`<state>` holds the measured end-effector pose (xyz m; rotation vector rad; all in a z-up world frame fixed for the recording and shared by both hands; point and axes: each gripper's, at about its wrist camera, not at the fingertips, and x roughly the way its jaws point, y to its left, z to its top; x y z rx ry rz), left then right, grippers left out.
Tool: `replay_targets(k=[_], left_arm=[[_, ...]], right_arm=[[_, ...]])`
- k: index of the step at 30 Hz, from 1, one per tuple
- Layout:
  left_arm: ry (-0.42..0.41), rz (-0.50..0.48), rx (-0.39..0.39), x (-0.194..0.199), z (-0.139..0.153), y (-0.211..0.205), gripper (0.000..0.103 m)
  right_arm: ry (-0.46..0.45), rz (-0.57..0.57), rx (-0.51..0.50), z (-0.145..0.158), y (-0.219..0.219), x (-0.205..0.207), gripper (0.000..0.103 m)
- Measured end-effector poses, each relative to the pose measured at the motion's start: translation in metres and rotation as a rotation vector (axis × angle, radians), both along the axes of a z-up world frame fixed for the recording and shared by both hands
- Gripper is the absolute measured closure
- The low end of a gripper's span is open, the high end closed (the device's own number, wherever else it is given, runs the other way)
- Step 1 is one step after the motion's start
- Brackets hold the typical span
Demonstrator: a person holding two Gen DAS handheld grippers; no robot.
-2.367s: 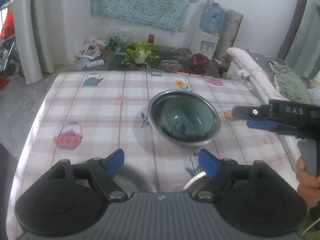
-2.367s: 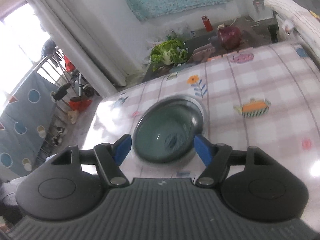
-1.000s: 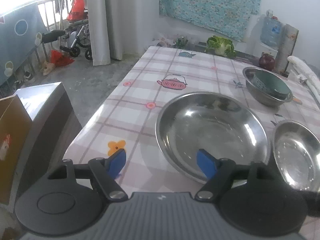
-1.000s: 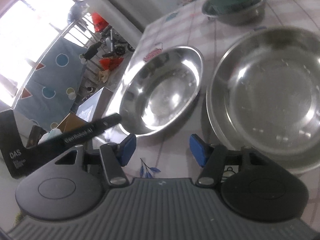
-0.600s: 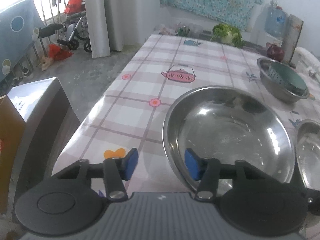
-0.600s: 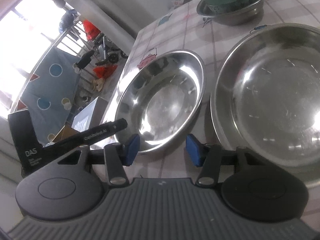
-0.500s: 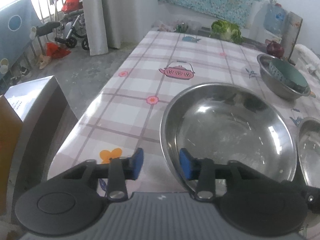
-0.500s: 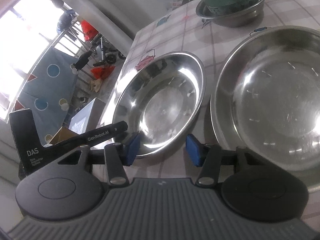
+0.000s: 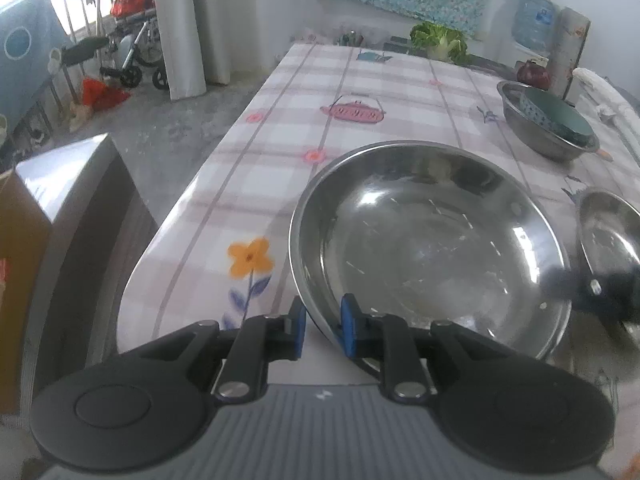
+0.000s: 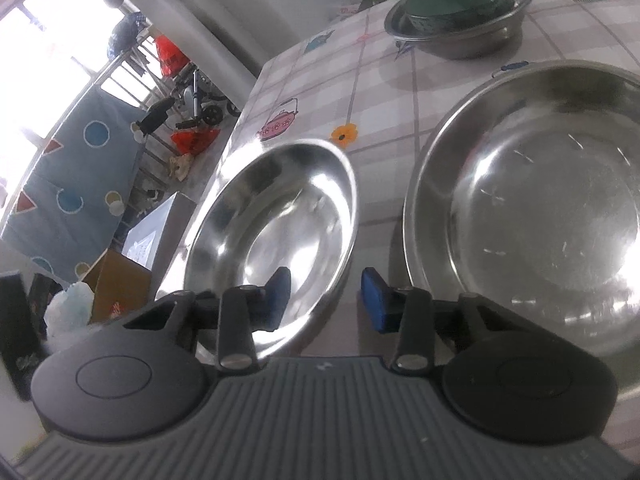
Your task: Organize plates and bowls
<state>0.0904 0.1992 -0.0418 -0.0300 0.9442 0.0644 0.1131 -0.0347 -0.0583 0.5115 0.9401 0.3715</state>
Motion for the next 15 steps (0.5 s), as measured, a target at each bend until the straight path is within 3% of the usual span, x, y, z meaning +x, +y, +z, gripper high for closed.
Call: replay_targets(k=[4, 6, 10, 15], left_arm=[[0.025, -0.011, -0.041, -0.015, 0.003, 0.009, 0.082], [0.031, -0.014, -0.051, -0.019, 0.006, 0.011, 0.075], [0.016, 0.004, -0.022, -0.02, 0.011, 0.01, 0.072], [0.023, 0.043, -0.055, -0.008, 0.008, 0.014, 0.071]], right_arm=[[-0.02, 0.027, -0.022, 0.001, 0.007, 0.005, 0.066], [-0.033, 0.047, -0.041, 0.001, 0.012, 0.008, 0.068], [-0.058, 0.085, -0.088, 0.0, 0.018, 0.016, 0.078], [-0.079, 0.114, -0.134, -0.002, 0.022, 0.02, 0.086]])
